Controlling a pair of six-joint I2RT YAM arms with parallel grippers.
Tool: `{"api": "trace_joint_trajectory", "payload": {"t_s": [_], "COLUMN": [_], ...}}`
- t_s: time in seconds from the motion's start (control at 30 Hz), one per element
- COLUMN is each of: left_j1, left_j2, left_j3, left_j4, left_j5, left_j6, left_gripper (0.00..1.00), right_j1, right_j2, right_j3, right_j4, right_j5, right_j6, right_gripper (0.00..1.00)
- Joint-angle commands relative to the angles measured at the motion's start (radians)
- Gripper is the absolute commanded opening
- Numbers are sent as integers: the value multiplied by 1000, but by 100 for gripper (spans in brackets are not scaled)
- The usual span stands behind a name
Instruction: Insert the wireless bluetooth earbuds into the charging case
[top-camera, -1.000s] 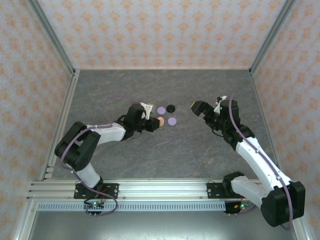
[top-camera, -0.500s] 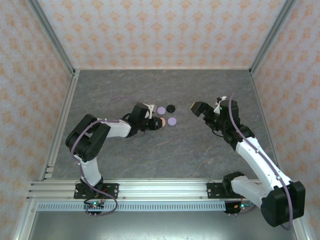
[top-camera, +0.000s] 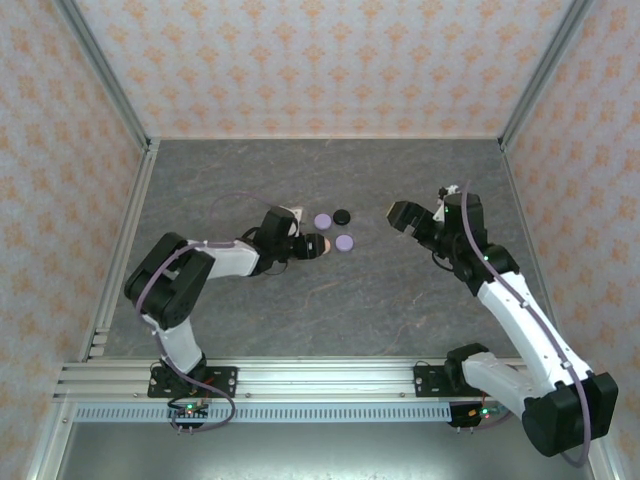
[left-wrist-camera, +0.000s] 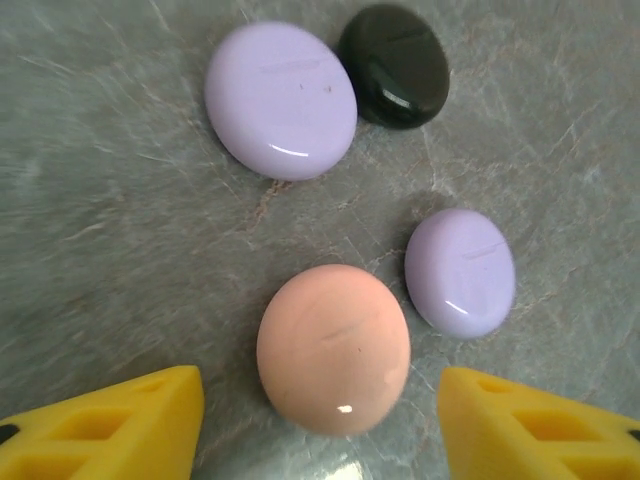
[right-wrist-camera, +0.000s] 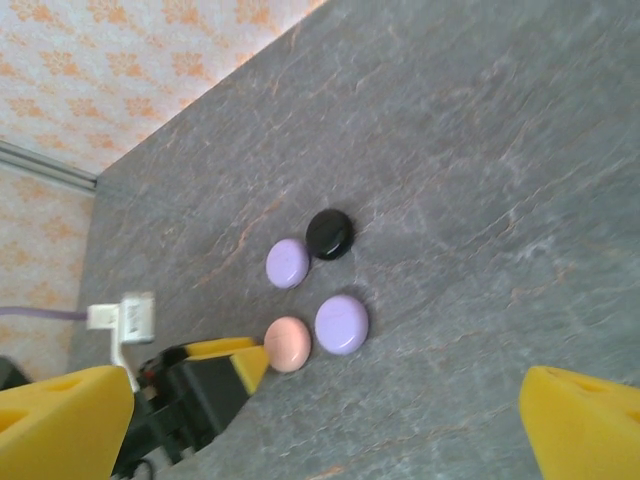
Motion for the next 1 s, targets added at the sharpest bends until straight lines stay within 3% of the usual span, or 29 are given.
{"api": "trace_joint_trajectory", "payload": {"t_s": [0.0,0.2,0.27,0.37,0.5,0.67,0.8,0.97], "left_j1": [10,16,17,21,28,51,99,131], "left_j2": [-147,-440,-545,-679,-813,-900,-874,-813], "left_j3": [-31,-124,-165,-219,-287,-395,-406,-452], "left_j4": [-45,-111,-118,-118,-94,16,20,147], "left_j5": [-122,-370,-469,-602,-728,-872,-876,-864], "left_j6": [51,121,150,202,285,370,405,473], "left_gripper": [67,79,84,91,97,98,98,98], "right_j1": [-10,-12,-12,-14,-15,-45,-51,-54], "right_j2": [-28,-115,-173,-263,-301,-185,-37,167], "right_j3": [59,-5,-96,-277,-465,-648,-717,-710], "right_j4": [-91,-69,17,208,426,780,1044,1279], "right_j5": [151,538,695,781,830,787,721,597], "right_j6": [-138,-256,-283,-350,-400,-437,-493,-605], "right_gripper": [99,99,99,99,99,99,99,99]}}
